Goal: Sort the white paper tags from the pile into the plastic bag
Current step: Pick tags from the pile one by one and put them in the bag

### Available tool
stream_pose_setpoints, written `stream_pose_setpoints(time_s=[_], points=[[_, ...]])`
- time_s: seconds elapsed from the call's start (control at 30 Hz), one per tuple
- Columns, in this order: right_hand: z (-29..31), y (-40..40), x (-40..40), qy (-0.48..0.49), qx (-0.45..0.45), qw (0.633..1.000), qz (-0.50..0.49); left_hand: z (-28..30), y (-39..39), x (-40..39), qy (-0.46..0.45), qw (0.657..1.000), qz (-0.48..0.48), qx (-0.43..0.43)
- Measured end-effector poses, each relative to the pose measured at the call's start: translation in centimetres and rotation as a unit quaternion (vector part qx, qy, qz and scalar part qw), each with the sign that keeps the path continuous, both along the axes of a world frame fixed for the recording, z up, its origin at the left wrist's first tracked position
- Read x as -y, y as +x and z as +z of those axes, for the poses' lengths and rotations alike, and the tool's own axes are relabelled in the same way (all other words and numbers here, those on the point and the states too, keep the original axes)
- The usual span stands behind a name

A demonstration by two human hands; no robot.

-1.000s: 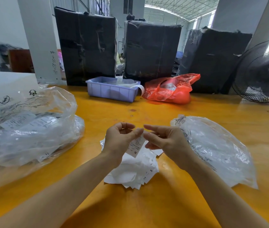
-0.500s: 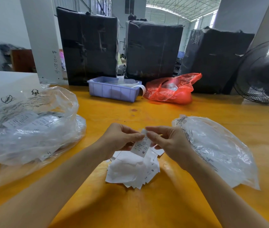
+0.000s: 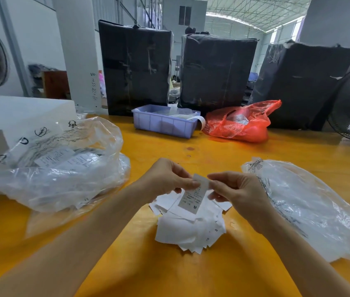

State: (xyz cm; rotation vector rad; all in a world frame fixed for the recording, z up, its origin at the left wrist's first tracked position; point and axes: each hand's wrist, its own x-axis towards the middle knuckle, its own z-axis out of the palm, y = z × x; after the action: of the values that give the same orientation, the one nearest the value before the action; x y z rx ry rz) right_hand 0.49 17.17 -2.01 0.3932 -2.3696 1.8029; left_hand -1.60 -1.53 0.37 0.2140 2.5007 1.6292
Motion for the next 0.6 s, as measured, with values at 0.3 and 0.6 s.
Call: stream_pose_setpoints(time_s=[0.3,0.6], points=[[0.1,0.0,0.0,0.005,-0.003,1.0,-0.009,8.5,1.4,15.2,-0.127,0.93,0.309,-0.152],[-0.9,-1.4,-0.4,0.014,-0.017,1.0,-0.022,3.3,-0.5,19.3,-0.343,0.864,0.369,-0.016]])
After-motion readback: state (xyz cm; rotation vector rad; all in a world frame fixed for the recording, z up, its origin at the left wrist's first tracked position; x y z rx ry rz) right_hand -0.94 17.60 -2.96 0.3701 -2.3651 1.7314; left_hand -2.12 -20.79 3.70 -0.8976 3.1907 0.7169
